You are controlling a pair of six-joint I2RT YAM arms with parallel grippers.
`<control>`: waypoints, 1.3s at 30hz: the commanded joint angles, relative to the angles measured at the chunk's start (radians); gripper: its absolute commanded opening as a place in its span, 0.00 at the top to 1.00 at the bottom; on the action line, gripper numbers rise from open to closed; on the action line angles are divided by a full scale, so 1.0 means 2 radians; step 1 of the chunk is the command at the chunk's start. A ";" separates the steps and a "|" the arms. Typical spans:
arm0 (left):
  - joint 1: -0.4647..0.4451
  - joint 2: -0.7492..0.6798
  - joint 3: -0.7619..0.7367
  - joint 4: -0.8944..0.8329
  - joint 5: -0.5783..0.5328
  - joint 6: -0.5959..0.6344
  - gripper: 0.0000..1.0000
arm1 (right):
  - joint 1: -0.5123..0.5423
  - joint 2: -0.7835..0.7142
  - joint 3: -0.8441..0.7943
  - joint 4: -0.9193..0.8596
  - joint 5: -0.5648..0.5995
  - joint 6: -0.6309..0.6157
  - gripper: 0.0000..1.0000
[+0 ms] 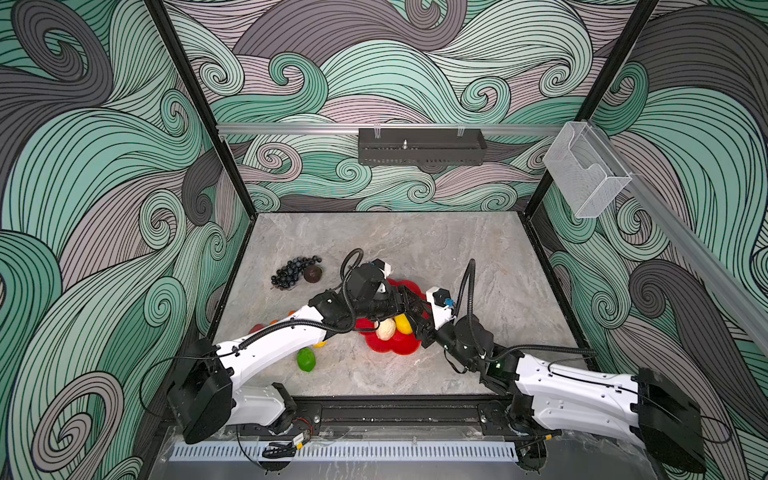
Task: Place and organize the fake fruits in the fruit bowl
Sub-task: 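Close the right gripper on the avocado held by the left gripper, then open the left gripper and withdraw it while the right carries the avocado over the bowl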
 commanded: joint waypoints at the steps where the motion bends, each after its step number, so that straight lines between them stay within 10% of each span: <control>1: -0.003 -0.009 0.018 -0.006 -0.011 0.010 0.20 | -0.001 -0.011 0.002 -0.016 0.019 0.014 0.48; 14: 0.015 -0.068 0.002 -0.066 -0.134 0.075 0.08 | -0.026 -0.037 0.048 -0.198 0.039 0.072 0.58; 22: 0.108 -0.149 -0.058 -0.098 -0.215 0.169 0.07 | -0.093 -0.041 0.085 -0.319 -0.028 0.076 0.61; 39: 0.170 -0.258 -0.201 -0.065 -0.308 0.222 0.07 | -0.139 0.150 0.249 -0.407 -0.124 0.054 0.62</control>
